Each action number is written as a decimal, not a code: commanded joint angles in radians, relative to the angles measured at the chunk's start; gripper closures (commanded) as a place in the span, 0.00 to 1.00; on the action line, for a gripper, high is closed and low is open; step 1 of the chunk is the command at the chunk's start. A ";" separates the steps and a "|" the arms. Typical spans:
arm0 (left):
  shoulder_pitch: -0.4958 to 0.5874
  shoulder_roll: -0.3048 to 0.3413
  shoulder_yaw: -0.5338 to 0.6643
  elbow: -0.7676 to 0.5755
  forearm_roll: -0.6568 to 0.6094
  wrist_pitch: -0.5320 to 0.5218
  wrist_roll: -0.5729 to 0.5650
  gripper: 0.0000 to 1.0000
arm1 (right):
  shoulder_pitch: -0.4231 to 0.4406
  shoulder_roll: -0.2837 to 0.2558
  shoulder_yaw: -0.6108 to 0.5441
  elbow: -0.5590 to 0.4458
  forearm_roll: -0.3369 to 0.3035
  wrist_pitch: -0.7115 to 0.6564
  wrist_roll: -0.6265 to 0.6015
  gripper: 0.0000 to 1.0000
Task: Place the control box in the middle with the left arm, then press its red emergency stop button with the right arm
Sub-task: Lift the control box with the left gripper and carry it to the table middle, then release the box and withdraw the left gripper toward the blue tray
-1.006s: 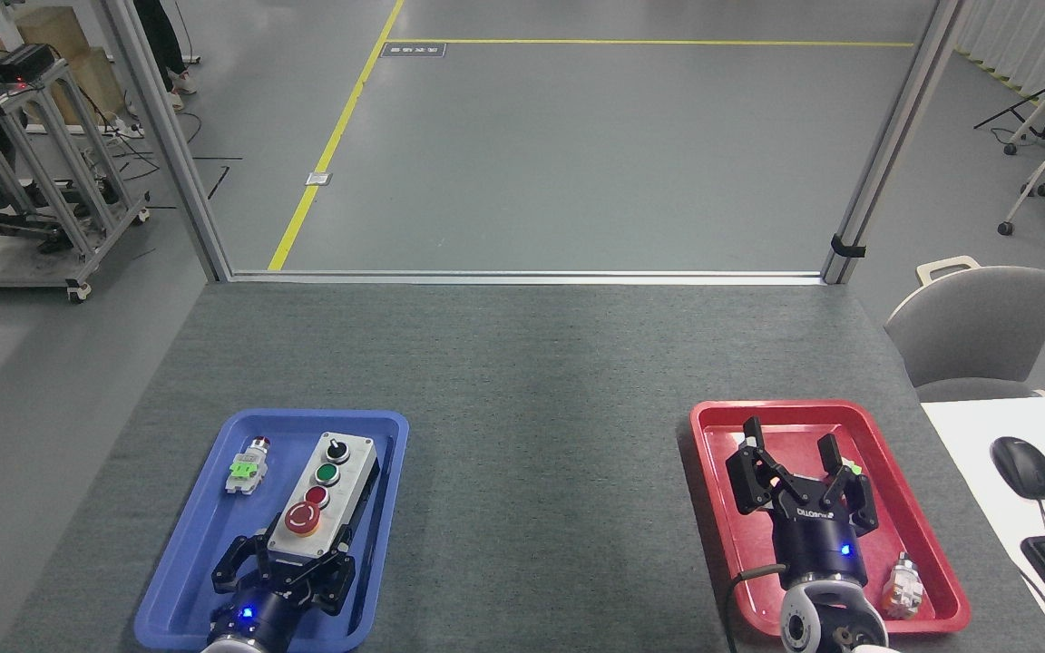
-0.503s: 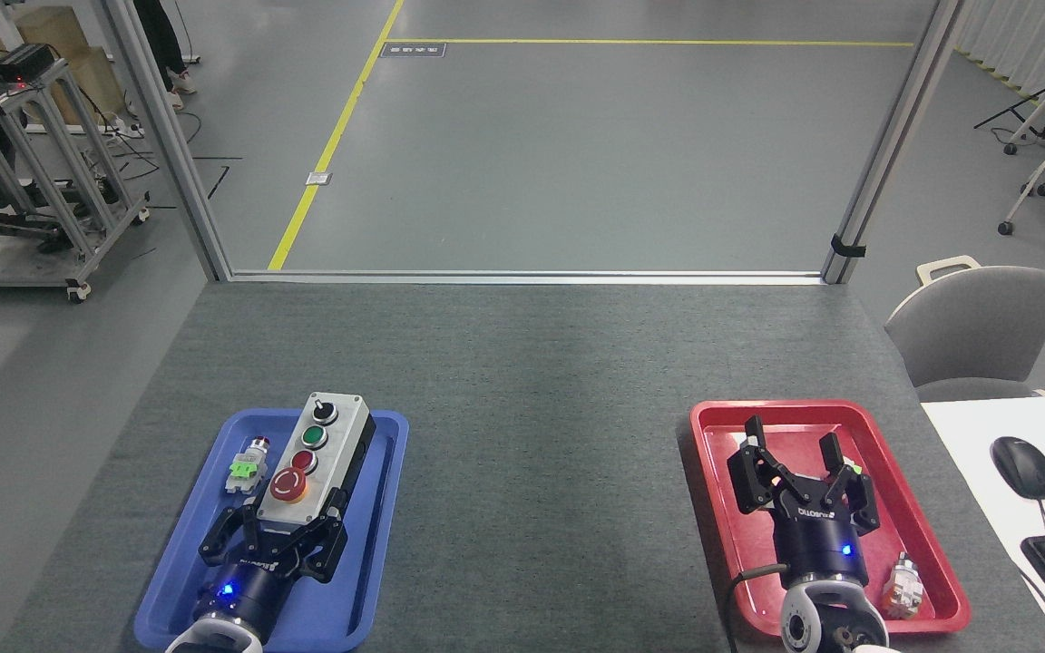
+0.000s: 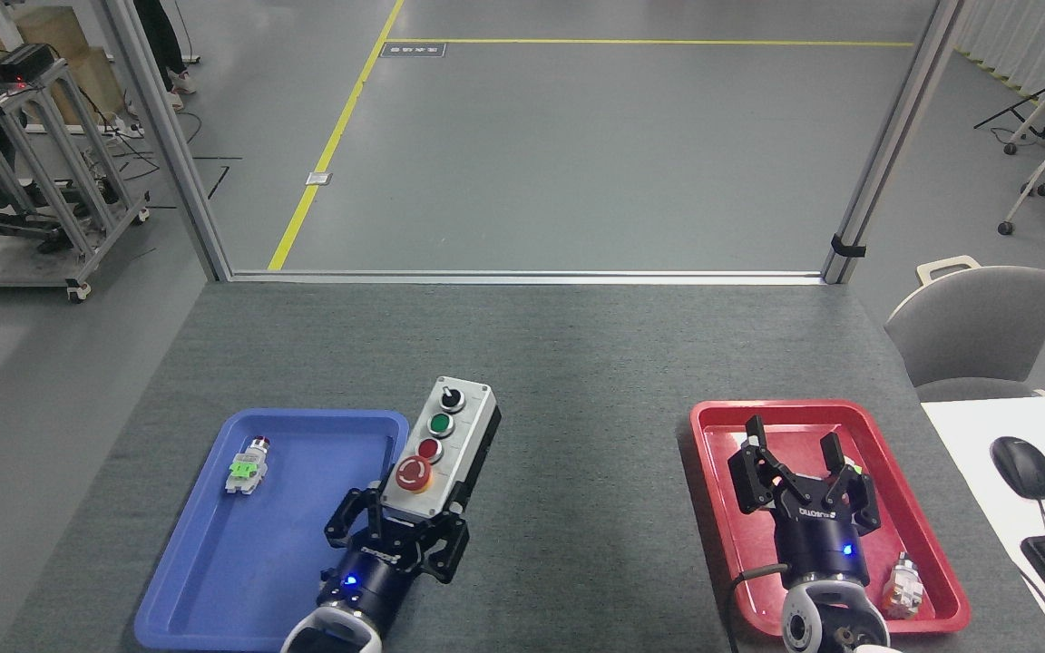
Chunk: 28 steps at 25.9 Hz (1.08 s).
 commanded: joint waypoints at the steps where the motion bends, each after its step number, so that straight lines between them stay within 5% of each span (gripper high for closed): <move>1: -0.042 -0.065 -0.098 0.067 -0.031 0.065 -0.013 1.00 | -0.003 0.002 0.000 0.000 0.000 0.000 0.000 0.00; 6: -0.085 -0.169 -0.120 0.208 -0.140 0.095 -0.015 1.00 | -0.007 0.004 0.000 0.000 0.000 0.000 0.000 0.00; 13: -0.102 -0.172 -0.287 0.253 -0.143 0.216 -0.017 1.00 | -0.012 0.002 0.000 0.000 0.000 0.000 0.000 0.00; 19: -0.102 -0.172 -0.314 0.267 -0.140 0.232 -0.020 1.00 | -0.012 0.002 -0.025 0.000 0.000 0.017 -0.002 0.00; 20: -0.102 -0.172 -0.324 0.271 -0.138 0.232 -0.020 0.91 | -0.012 0.002 -0.025 0.000 0.002 0.017 -0.002 0.00; 22: -0.102 -0.172 -0.333 0.287 -0.137 0.235 -0.020 0.52 | -0.014 0.002 -0.031 0.000 0.002 0.020 -0.002 0.00; 25: -0.102 -0.171 -0.334 0.290 -0.132 0.239 -0.020 0.45 | -0.015 0.002 -0.032 0.000 0.002 0.020 -0.002 0.00; 28: -0.100 -0.171 -0.331 0.281 -0.129 0.239 -0.017 0.21 | -0.014 0.001 -0.034 0.001 0.003 0.021 -0.003 0.00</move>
